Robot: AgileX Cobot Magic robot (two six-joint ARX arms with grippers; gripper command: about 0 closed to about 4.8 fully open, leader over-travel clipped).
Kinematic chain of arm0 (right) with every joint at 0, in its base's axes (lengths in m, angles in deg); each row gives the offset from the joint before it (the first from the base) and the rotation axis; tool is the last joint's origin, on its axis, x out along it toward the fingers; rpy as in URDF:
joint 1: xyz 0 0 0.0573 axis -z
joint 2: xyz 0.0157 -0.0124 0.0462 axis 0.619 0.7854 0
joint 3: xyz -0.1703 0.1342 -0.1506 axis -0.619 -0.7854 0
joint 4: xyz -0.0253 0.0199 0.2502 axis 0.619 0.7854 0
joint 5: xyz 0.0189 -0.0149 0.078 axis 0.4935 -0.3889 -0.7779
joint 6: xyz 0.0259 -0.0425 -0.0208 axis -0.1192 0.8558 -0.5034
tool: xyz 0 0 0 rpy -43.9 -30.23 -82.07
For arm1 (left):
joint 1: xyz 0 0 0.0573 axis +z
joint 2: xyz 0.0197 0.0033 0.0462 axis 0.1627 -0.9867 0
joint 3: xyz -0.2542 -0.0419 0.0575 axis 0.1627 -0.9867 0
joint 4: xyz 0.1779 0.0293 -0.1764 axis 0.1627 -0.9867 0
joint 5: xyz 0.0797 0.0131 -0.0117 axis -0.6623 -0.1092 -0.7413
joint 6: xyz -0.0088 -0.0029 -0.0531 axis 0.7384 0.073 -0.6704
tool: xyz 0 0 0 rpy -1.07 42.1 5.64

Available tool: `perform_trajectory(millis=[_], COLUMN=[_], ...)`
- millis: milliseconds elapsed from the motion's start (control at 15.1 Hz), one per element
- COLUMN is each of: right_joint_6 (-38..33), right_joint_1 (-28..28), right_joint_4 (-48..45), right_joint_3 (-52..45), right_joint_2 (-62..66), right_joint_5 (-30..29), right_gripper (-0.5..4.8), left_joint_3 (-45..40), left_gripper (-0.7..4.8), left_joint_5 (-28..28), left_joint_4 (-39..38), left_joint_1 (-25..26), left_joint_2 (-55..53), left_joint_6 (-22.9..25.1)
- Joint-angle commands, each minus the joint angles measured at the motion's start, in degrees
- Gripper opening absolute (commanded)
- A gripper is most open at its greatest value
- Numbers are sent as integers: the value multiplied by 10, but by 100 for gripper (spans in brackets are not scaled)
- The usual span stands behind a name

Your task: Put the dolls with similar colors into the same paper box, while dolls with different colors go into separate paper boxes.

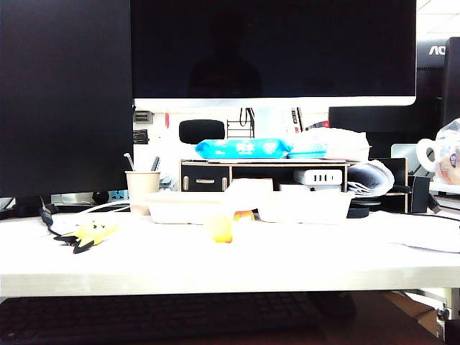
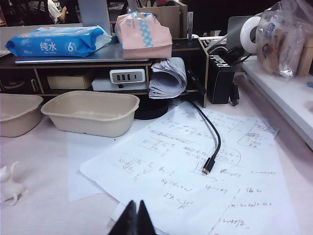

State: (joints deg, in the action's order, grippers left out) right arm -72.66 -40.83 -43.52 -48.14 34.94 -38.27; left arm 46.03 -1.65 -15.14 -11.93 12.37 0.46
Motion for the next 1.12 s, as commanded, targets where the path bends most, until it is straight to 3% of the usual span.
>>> perform_trajectory(millis=[66, 528, 726, 924, 1056, 1122], right_joint_6=[-1, -24, -155, -226, -465, -476], right_joint_1=[0, -1, -1, -1, 0, -2], right_joint_4=[-9, -10, -23, -66, -155, -190], right_joint_3=[-2, -2, -2, -2, 9, 20], right_joint_2=[0, 0, 0, 0, 0, 0], right_joint_5=[-2, -3, -30, -128, -124, -122], right_gripper=[0, 0, 0, -1, -2, -2], left_joint_3=[1, 1, 1, 1, 1, 1], left_gripper=[-5, -5, -5, -5, -5, -5], left_joint_5=[2, 2, 1, 2, 2, 2], left_joint_4=[5, 5, 5, 5, 4, 3], left_joint_1=[1, 0, -24, -54, -53, -53], left_joint_2=[0, -26, -92, -129, -144, -144], left_joint_6=[2, 2, 2, 2, 2, 2])
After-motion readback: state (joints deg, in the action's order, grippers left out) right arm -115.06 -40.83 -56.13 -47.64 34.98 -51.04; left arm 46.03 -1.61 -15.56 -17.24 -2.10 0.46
